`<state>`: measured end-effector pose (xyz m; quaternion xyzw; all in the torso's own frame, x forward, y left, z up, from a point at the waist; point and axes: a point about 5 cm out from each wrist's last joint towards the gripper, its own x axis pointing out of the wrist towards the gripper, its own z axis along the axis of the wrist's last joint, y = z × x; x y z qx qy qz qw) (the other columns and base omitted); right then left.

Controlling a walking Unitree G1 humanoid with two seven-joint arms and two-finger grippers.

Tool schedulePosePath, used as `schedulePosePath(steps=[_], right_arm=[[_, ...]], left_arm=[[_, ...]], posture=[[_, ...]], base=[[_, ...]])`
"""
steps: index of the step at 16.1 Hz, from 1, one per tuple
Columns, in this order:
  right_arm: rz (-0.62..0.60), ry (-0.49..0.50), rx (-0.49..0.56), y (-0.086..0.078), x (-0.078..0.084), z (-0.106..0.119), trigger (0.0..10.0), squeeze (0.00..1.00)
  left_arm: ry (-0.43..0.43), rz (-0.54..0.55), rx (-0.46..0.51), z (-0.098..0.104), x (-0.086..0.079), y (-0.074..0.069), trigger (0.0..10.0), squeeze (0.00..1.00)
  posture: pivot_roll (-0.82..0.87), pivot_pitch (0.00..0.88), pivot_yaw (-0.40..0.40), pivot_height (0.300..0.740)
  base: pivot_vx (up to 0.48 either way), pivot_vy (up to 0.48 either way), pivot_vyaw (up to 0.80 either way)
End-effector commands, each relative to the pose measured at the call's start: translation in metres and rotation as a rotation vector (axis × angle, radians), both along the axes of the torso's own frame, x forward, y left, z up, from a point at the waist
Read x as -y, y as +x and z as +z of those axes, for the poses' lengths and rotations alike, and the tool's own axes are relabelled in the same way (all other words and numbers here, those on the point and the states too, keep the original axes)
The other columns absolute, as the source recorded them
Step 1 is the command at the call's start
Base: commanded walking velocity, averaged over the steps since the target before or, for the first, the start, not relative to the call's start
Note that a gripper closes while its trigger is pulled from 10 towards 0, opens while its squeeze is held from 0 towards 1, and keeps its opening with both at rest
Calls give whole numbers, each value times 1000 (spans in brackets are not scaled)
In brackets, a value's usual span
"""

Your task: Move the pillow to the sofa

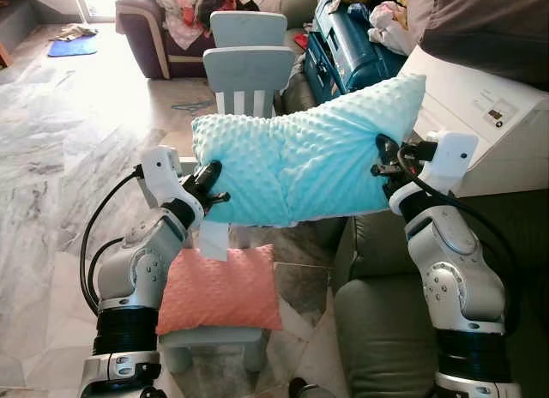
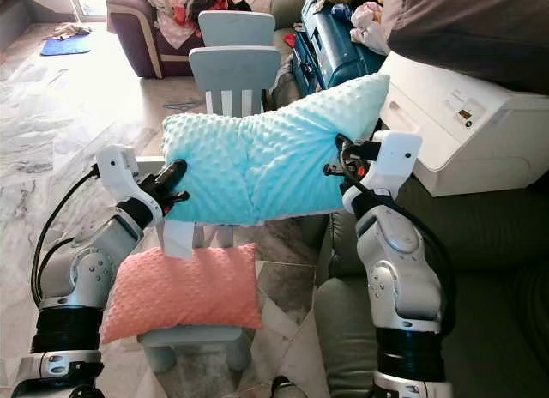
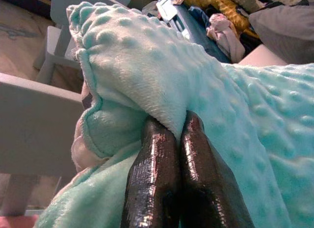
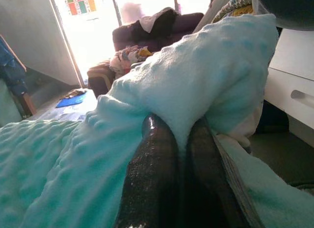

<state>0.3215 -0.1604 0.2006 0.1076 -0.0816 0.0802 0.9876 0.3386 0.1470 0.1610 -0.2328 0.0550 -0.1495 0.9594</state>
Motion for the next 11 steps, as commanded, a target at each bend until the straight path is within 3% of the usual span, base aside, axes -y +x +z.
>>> schedulePosePath(steps=[1, 11], right_arm=[[18, -5, 43, -3, -2, 11, 0, 0], [26, -11, 43, -1, -2, 12, 0, 0]], left_arm=[[-9, -20, 15, 4, 2, -2, 0, 0], [-6, -51, 6, 3, 6, -3, 0, 0]], posture=[[-158, 90, -31, 740], [-158, 85, -36, 740]], base=[[0, 461, 0], [0, 462, 0]])
